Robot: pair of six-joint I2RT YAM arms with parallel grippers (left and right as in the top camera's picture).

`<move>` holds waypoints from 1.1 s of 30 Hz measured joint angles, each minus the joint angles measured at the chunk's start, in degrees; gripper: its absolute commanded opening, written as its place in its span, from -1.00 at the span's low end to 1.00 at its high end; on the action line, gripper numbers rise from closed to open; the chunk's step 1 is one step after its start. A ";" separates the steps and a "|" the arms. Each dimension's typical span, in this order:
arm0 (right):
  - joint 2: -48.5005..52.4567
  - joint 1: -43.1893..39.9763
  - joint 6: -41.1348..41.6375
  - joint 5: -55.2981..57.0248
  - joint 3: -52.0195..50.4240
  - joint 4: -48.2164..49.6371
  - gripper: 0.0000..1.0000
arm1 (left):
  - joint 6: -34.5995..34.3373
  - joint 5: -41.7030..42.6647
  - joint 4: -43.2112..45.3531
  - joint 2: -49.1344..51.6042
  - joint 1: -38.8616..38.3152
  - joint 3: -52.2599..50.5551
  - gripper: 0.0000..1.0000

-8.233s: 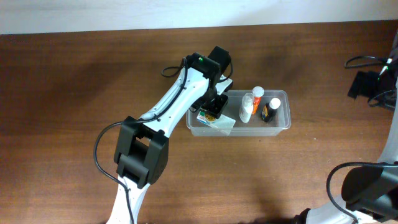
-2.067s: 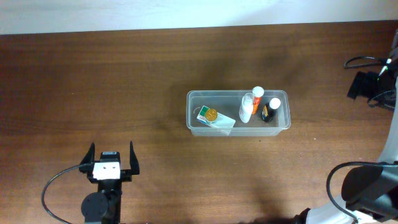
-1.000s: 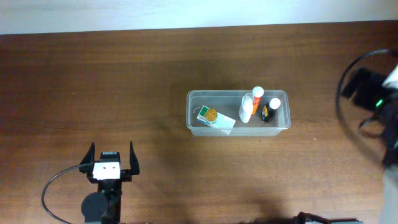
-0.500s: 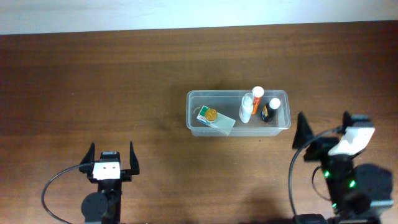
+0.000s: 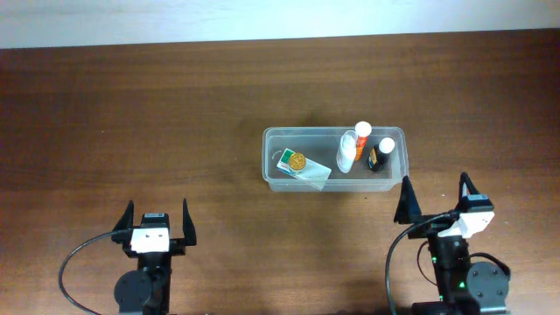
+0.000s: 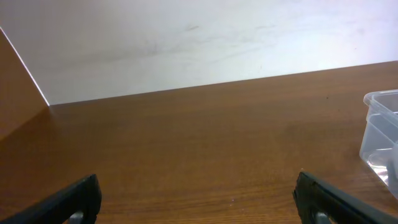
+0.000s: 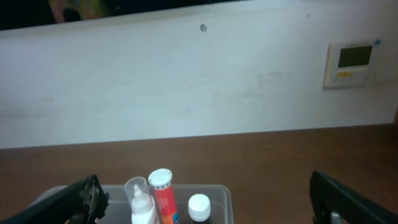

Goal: Pack container

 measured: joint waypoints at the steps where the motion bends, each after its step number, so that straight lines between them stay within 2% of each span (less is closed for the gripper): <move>1: -1.14 0.00 0.02 -0.04 -0.87 0.09 0.97 | 0.00 0.00 0.00 0.00 -0.02 0.00 0.99; 8: -5.46 0.00 0.04 -0.44 -2.23 0.79 0.97 | 0.00 0.00 0.00 0.00 0.00 0.00 0.99; 33: -5.49 0.22 0.02 -0.44 -7.08 1.90 0.97 | 0.00 0.00 0.00 0.00 0.00 0.00 0.99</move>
